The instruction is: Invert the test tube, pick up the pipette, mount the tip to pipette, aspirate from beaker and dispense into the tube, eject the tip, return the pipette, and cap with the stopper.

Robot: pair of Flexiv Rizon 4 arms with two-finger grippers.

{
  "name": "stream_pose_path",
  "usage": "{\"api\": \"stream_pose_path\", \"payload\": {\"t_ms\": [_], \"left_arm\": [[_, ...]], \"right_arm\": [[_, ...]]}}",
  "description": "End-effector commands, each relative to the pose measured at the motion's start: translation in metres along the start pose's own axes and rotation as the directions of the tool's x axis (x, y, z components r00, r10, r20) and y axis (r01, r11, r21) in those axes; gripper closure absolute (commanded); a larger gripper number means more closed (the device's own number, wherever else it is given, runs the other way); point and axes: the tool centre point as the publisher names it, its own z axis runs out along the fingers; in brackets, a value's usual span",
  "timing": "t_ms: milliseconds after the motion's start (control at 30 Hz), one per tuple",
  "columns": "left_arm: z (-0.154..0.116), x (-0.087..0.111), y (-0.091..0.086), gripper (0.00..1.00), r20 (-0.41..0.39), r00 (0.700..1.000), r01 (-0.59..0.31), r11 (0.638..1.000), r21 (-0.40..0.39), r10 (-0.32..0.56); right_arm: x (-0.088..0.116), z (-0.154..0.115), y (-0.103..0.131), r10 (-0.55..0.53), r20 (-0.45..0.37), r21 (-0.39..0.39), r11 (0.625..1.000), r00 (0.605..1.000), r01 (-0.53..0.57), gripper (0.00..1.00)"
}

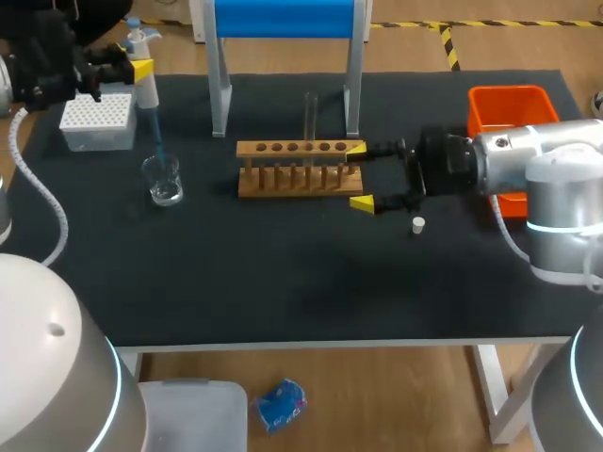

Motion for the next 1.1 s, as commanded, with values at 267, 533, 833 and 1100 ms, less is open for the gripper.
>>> {"api": "stream_pose_path", "payload": {"t_ms": [267, 533, 833, 1100], "left_arm": [[0.001, -0.002, 0.0, 1.0, -0.001, 1.0, -0.001, 1.0, 0.001, 0.001], [0.001, -0.002, 0.0, 1.0, -0.001, 1.0, -0.001, 1.0, 0.001, 0.001], [0.001, -0.002, 0.0, 1.0, -0.001, 1.0, -0.001, 1.0, 0.001, 0.001], [0.001, -0.002, 0.0, 1.0, -0.001, 1.0, -0.001, 1.0, 0.001, 0.001]], "right_arm": [[0.0, -0.001, 0.001, 0.0, 0.001, 0.003, 1.0, 1.0, 0.0, 0.0], [0.0, -0.001, 0.001, 0.0, 0.001, 0.003, 1.0, 1.0, 0.0, 0.0], [0.006, 0.014, 0.001, -0.008, 0.036, 0.039, 0.999, 0.999, 0.007, 0.0], [0.013, 0.087, -0.002, -0.014, 0.039, 0.115, 0.993, 0.999, 0.009, 0.0]]}}
